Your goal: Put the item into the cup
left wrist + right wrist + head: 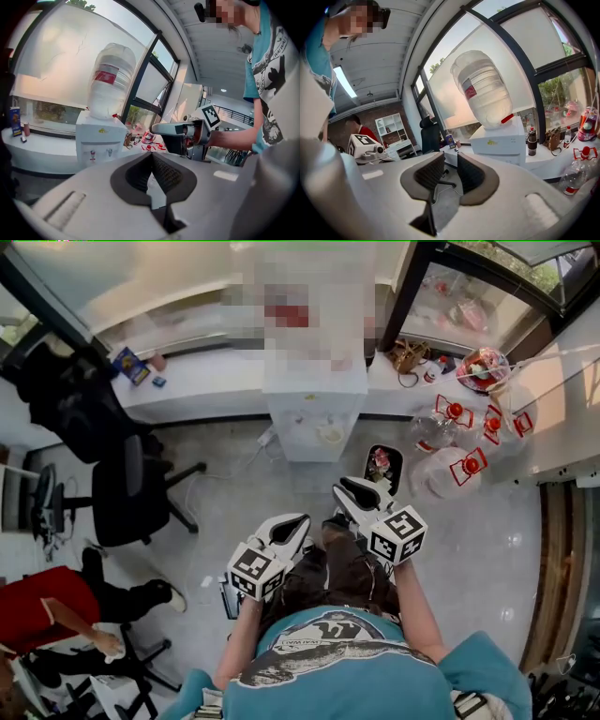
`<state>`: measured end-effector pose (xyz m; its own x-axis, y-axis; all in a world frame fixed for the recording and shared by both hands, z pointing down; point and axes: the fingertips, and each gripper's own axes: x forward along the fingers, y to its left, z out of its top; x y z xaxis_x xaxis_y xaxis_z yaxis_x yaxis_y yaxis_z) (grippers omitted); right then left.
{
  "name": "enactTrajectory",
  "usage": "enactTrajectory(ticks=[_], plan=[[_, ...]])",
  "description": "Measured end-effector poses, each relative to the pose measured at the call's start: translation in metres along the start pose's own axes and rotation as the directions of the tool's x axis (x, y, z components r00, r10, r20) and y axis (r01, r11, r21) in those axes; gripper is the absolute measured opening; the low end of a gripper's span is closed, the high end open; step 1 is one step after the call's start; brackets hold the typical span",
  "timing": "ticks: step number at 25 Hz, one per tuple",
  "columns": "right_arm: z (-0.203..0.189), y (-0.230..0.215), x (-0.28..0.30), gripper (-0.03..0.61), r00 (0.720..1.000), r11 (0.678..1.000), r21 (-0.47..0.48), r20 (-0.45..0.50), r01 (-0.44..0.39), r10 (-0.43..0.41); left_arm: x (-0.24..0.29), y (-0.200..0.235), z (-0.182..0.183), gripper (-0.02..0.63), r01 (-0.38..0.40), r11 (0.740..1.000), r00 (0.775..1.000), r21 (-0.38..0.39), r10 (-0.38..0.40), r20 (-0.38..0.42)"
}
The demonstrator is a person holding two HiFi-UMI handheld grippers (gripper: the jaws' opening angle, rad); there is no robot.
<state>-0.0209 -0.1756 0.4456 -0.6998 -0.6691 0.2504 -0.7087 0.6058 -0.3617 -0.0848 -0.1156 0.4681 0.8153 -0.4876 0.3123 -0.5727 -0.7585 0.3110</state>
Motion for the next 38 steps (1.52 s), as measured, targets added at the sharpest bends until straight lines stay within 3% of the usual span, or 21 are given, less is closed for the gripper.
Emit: enactTrajectory(ticks=[18, 23, 38], plan=[[0.01, 0.006, -0.067, 0.032, 0.998, 1.0, -0.001, 0.057, 0.027, -0.027, 0.013, -0.035, 0.016, 0.013, 0.009, 0.998, 1.0, 0.054, -0.01, 0.01], [0.003, 0.016, -0.093, 0.032, 0.998, 1.0, -0.002, 0.064, -0.001, 0.001, 0.014, -0.061, 0.022, 0.013, -0.021, 0.999, 0.999, 0.041, 0.019, 0.049], [-0.034, 0.055, -0.173, 0.011, 0.995, 0.998, -0.01, 0.079, -0.064, 0.065, -0.01, -0.165, -0.008, 0.014, -0.058, 0.997, 0.997, 0.052, 0.055, 0.052]])
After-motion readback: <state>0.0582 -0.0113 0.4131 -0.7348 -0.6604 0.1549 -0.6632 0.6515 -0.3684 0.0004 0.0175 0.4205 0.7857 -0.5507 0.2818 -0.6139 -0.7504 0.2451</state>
